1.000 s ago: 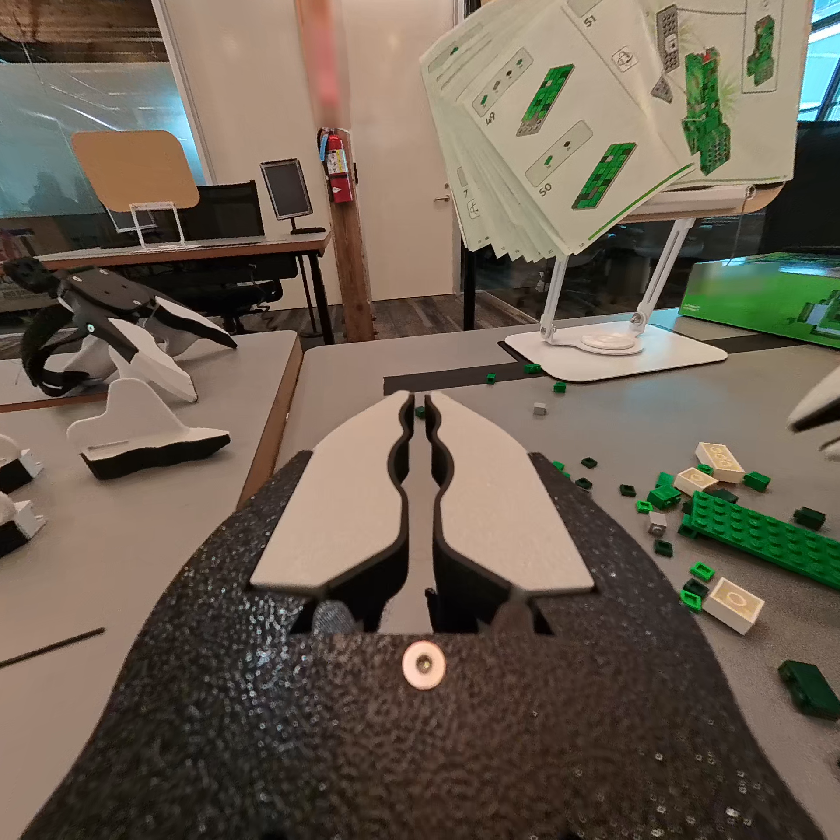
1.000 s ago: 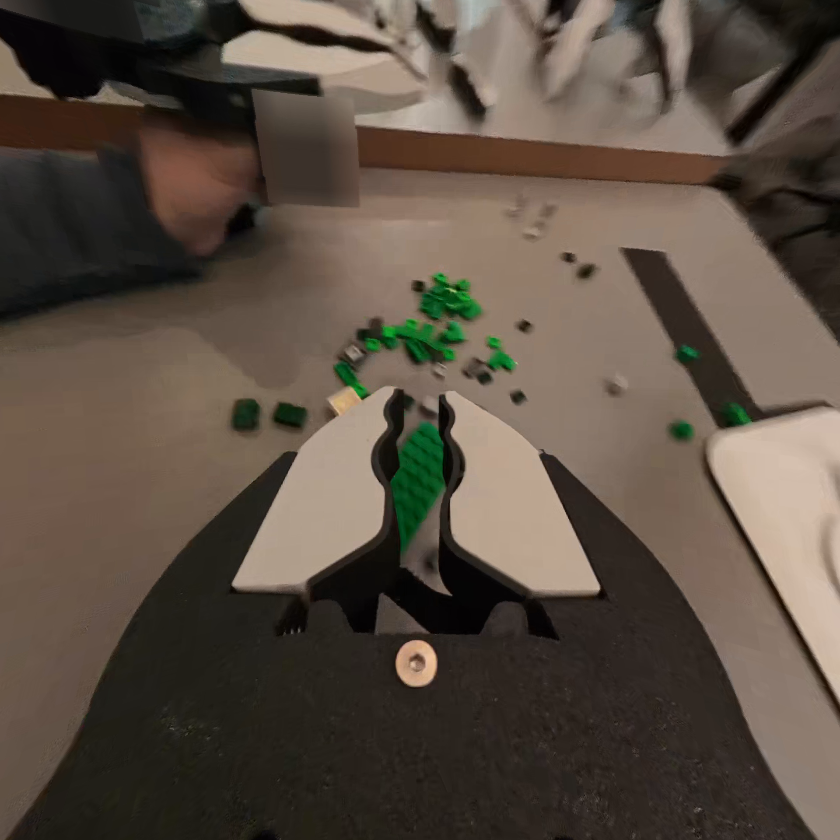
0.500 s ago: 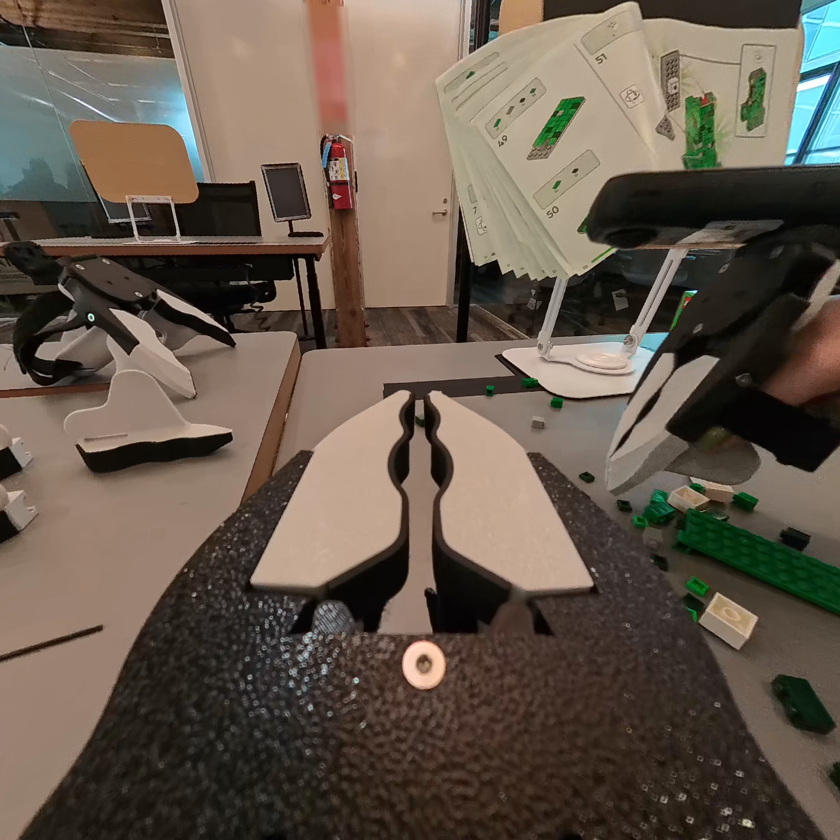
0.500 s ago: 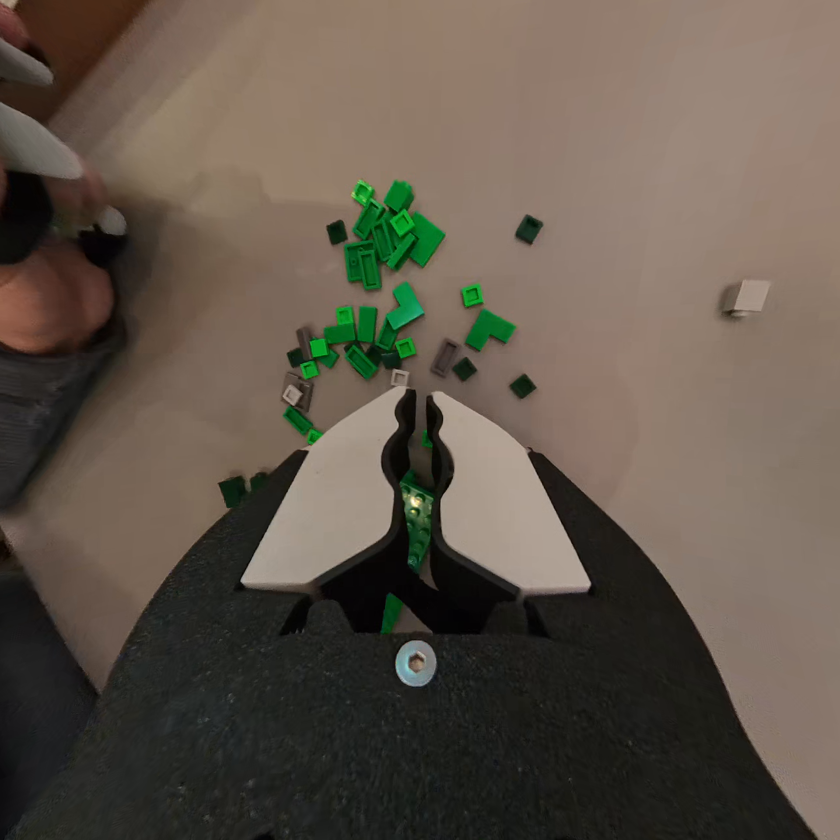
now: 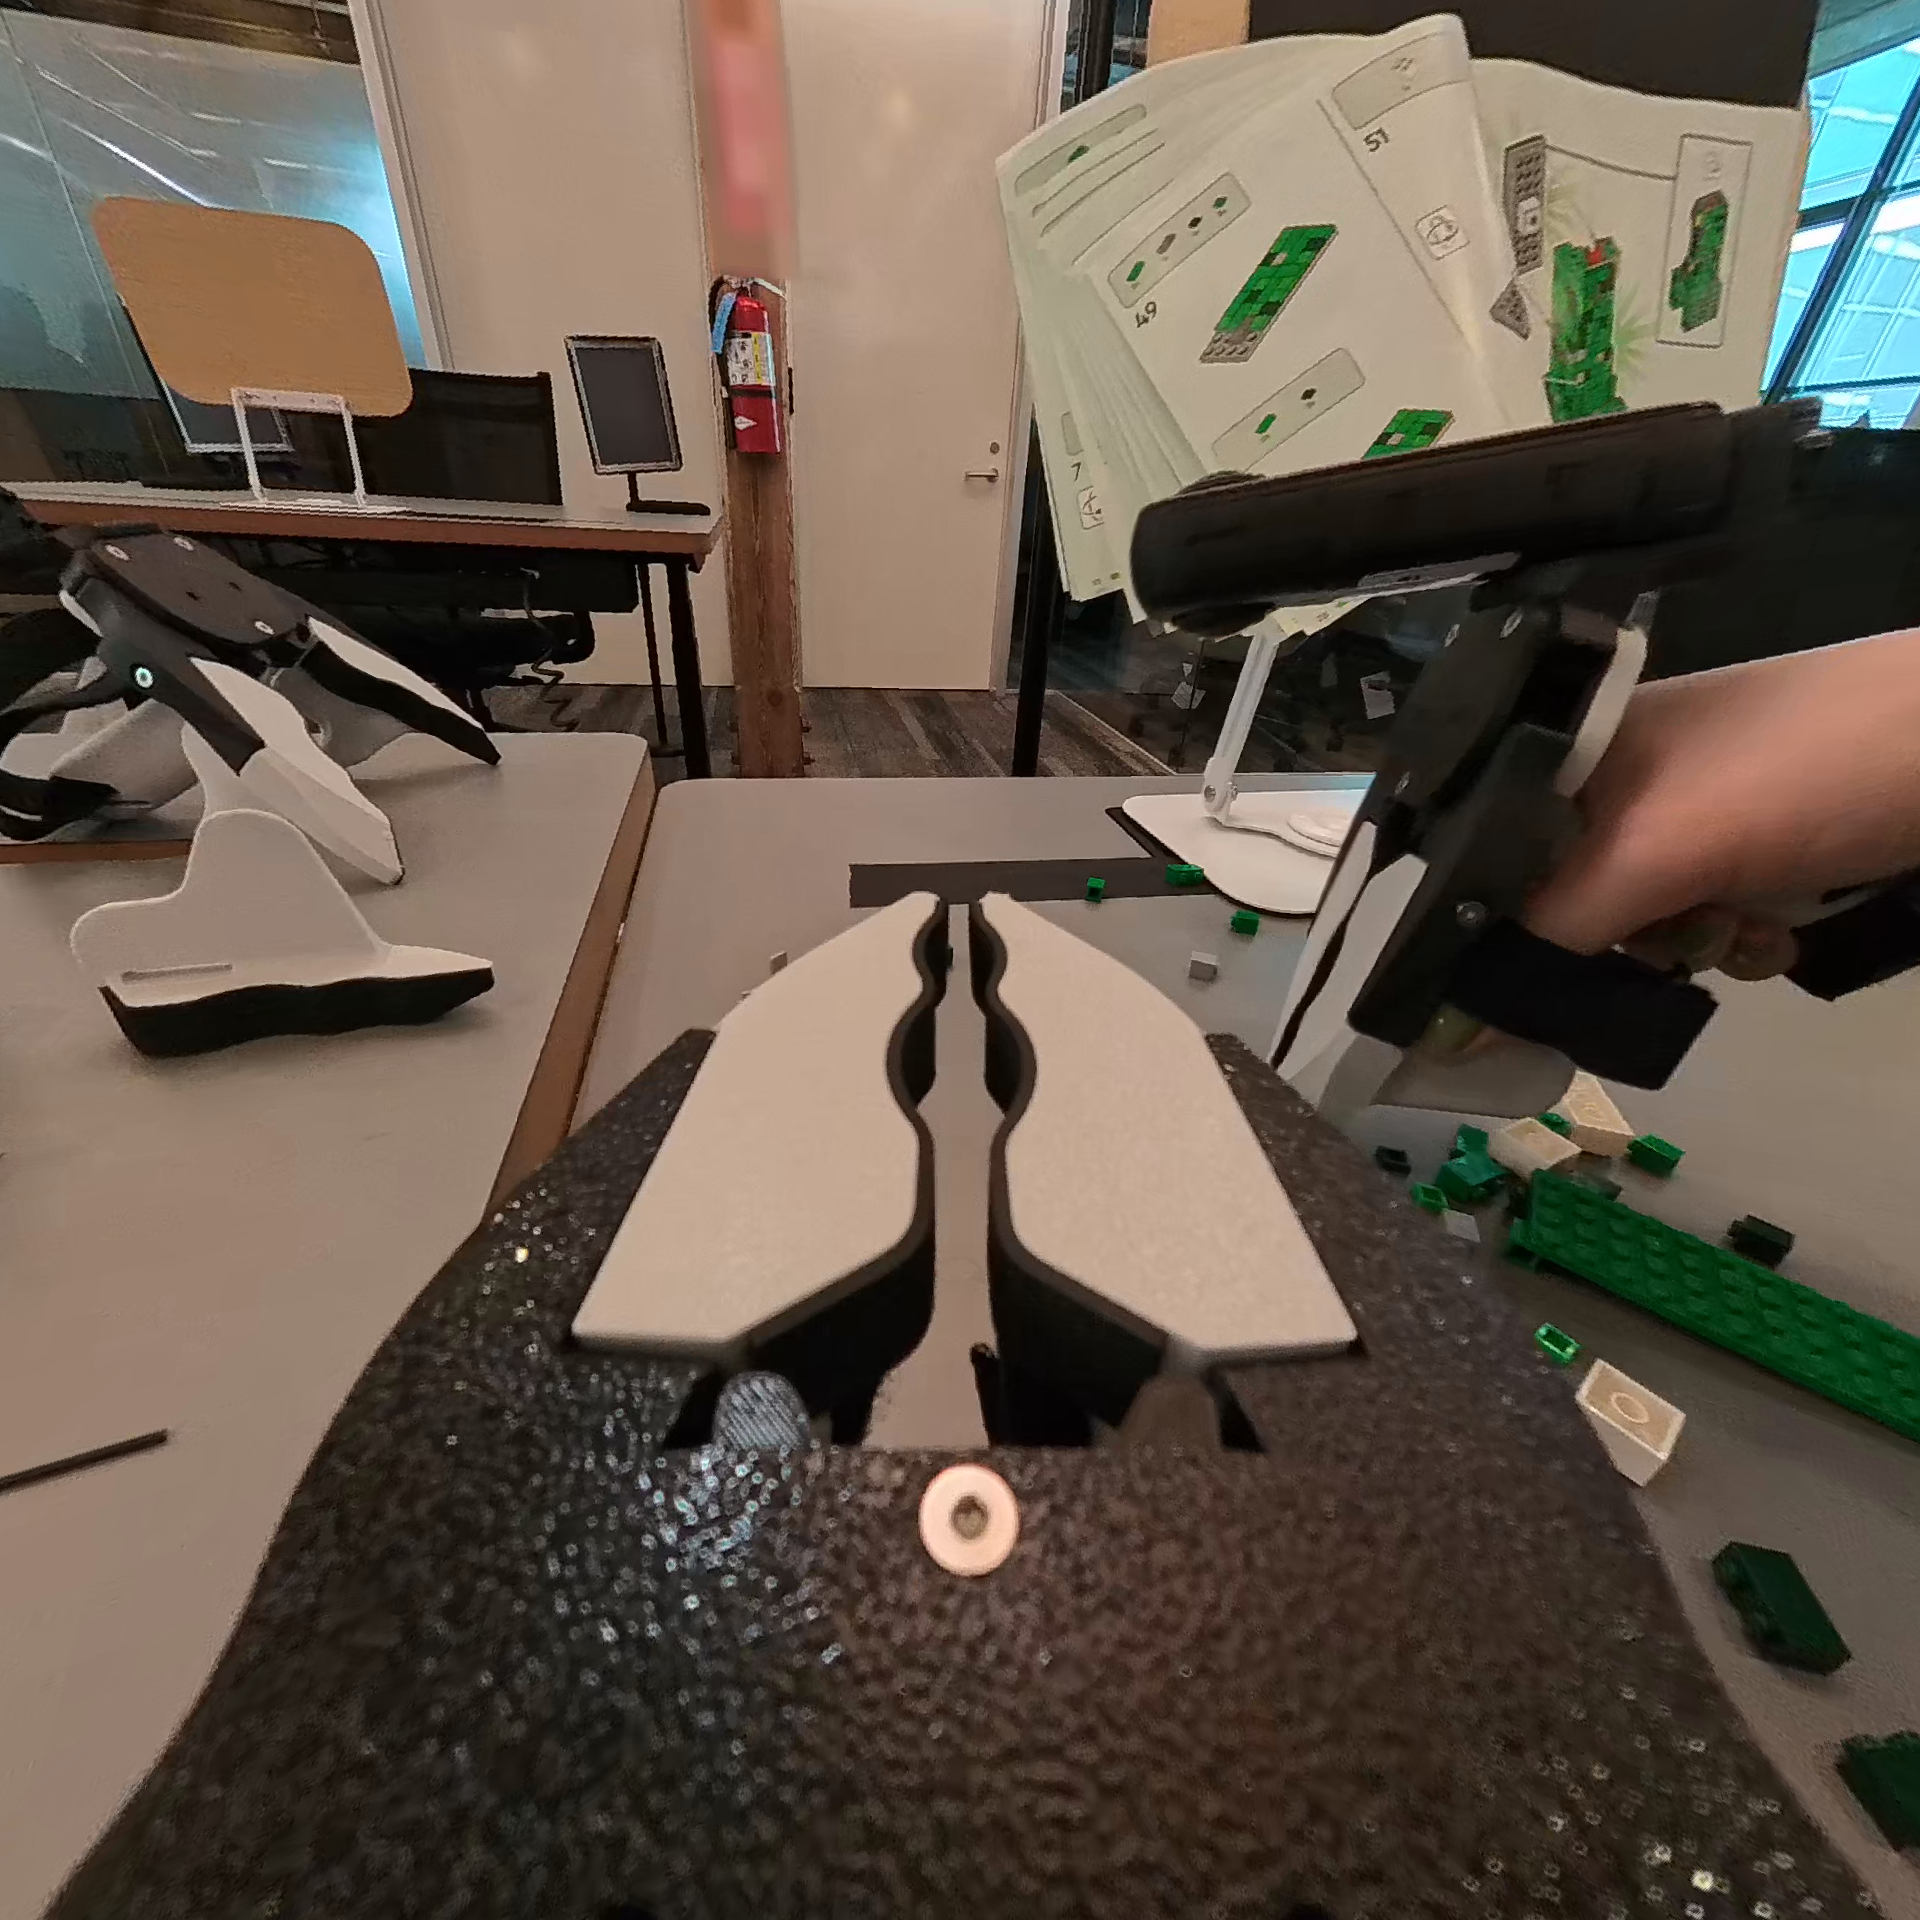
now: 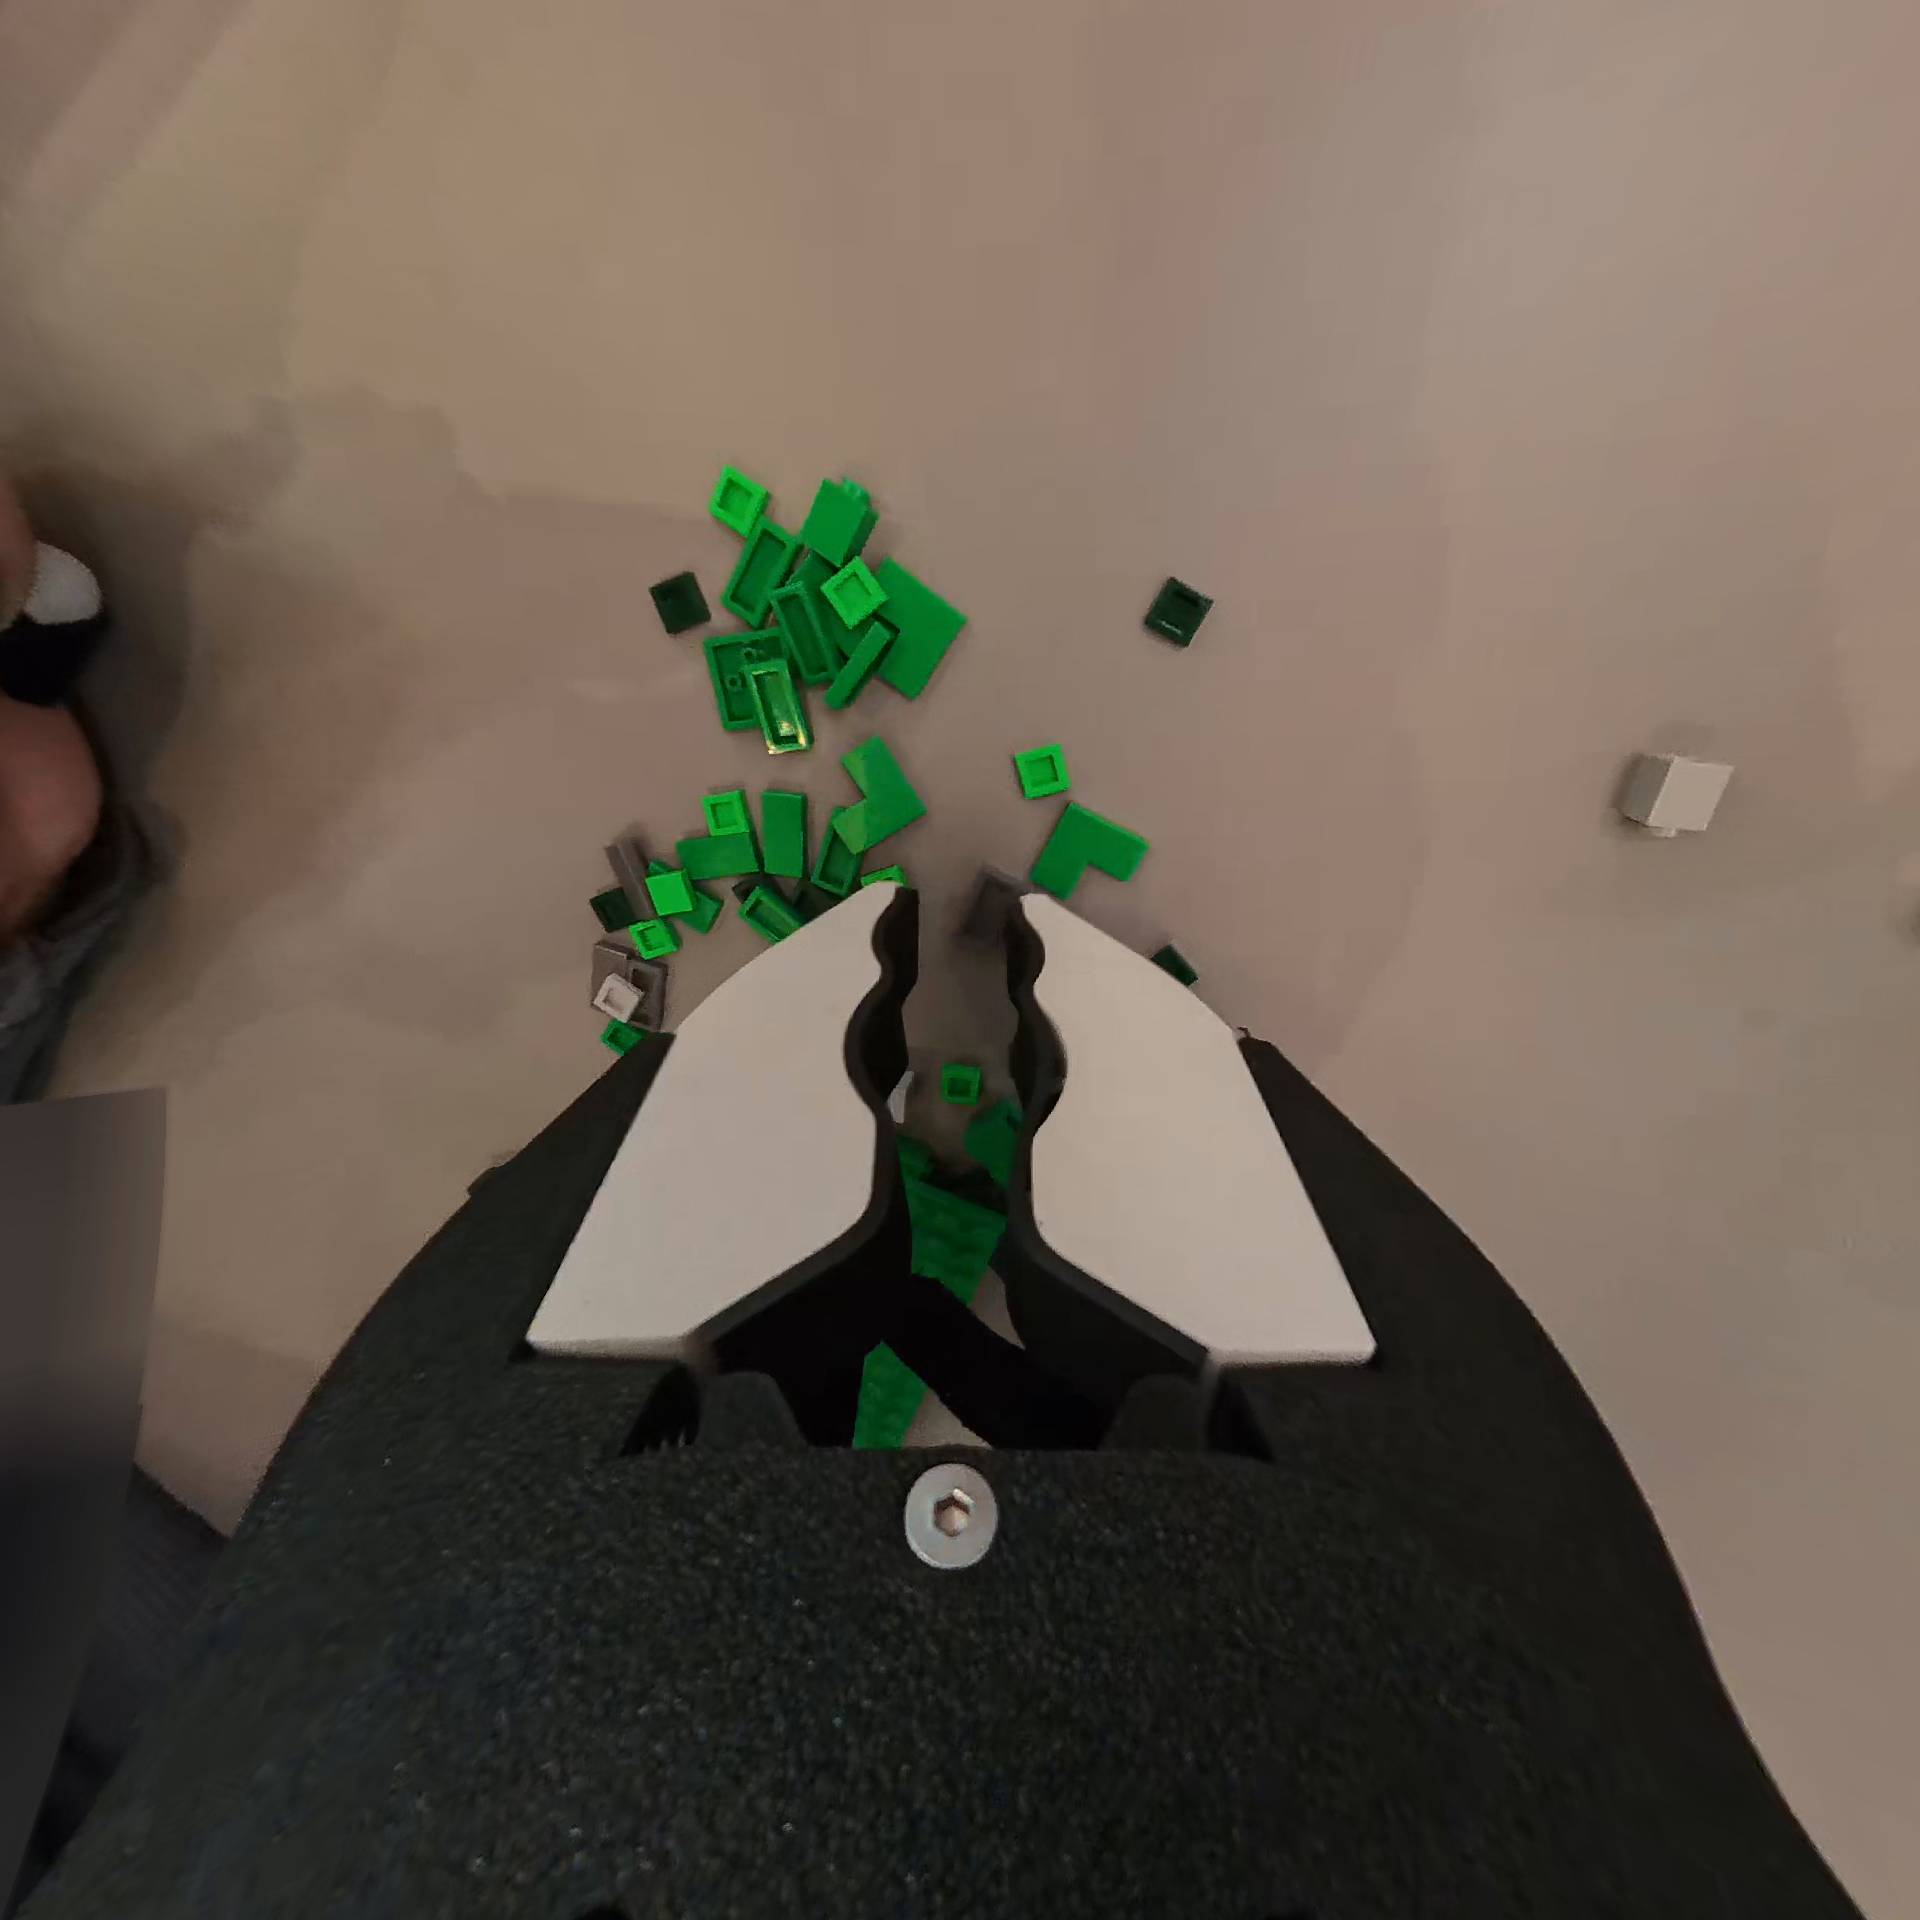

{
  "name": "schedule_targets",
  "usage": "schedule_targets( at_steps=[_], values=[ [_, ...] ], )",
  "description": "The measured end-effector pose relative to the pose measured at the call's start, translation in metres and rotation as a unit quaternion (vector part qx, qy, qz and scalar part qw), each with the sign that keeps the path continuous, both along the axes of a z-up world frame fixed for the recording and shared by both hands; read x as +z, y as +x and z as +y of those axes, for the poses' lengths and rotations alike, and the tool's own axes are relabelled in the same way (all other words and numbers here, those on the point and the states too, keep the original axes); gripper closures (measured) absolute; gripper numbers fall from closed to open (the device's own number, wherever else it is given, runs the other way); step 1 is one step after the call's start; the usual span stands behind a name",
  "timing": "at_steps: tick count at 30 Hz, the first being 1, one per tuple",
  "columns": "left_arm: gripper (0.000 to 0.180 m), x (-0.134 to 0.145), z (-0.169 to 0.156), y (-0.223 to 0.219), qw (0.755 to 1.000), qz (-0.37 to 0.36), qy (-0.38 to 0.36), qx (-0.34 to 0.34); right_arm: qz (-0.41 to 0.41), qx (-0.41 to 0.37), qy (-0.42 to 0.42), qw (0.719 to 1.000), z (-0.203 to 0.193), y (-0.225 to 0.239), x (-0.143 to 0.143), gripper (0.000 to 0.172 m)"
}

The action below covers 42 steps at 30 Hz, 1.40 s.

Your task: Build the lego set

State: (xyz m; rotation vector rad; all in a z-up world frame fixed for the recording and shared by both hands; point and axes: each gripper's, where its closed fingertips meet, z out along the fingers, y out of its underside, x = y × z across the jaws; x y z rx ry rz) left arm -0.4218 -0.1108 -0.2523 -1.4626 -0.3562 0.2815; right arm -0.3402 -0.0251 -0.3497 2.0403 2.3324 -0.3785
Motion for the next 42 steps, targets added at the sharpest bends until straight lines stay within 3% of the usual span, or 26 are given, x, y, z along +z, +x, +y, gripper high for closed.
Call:
schedule_targets(
  at_steps=[6,10,14,16,18,20,22,25,29,31,35,38,42],
  values=[
    [0.177,0.000,0.001,0.001,1.000,-0.004,0.002,-0.004,-0.016,0.013,0.044,0.999,0.003,0.000,-0.005,0.159],
    [0.177,0.000,0.001,0.000,1.000,-0.004,0.001,-0.004,-0.021,0.031,0.052,0.998,0.001,0.001,-0.006,0.172],
    [0.177,0.001,0.001,0.005,1.000,-0.003,0.004,-0.017,0.044,0.054,0.000,0.998,-0.008,-0.002,0.007,0.172],
    [0.175,0.008,0.005,0.021,0.997,0.007,0.021,-0.073,0.154,0.081,-0.085,0.981,-0.021,-0.007,0.034,0.172],
    [0.172,0.015,0.016,0.052,0.982,0.017,0.044,-0.182,0.258,0.106,-0.164,0.946,-0.029,-0.001,0.066,0.172],
    [0.164,0.015,0.026,0.085,0.951,-0.012,0.053,-0.303,0.348,0.135,-0.219,0.902,-0.035,0.013,0.095,0.172],
    [0.152,0.013,0.031,0.106,0.922,-0.054,0.062,-0.379,0.410,0.157,-0.246,0.864,-0.038,0.030,0.115,0.172],
    [0.150,0.018,0.032,0.136,0.875,-0.079,0.076,-0.471,0.452,0.207,-0.277,0.822,-0.052,0.058,0.129,0.172],
    [0.156,0.019,0.032,0.165,0.844,-0.059,0.070,-0.528,0.479,0.231,-0.290,0.796,-0.063,0.076,0.136,0.172],
    [0.158,0.014,0.035,0.159,0.857,-0.050,0.060,-0.510,0.477,0.209,-0.256,0.815,-0.053,0.072,0.128,0.172],
    [0.167,0.017,0.035,0.087,0.937,-0.068,0.102,-0.328,0.322,0.086,-0.046,0.942,0.005,0.048,0.066,0.172],
    [0.169,0.019,0.015,0.034,0.972,-0.070,0.126,-0.186,0.242,0.043,-0.037,0.969,0.004,0.038,0.049,0.166],
    [0.169,0.021,-0.006,0.008,0.983,-0.062,0.136,-0.109,0.137,0.020,-0.069,0.988,-0.007,0.021,0.032,0.156]
  ],
)
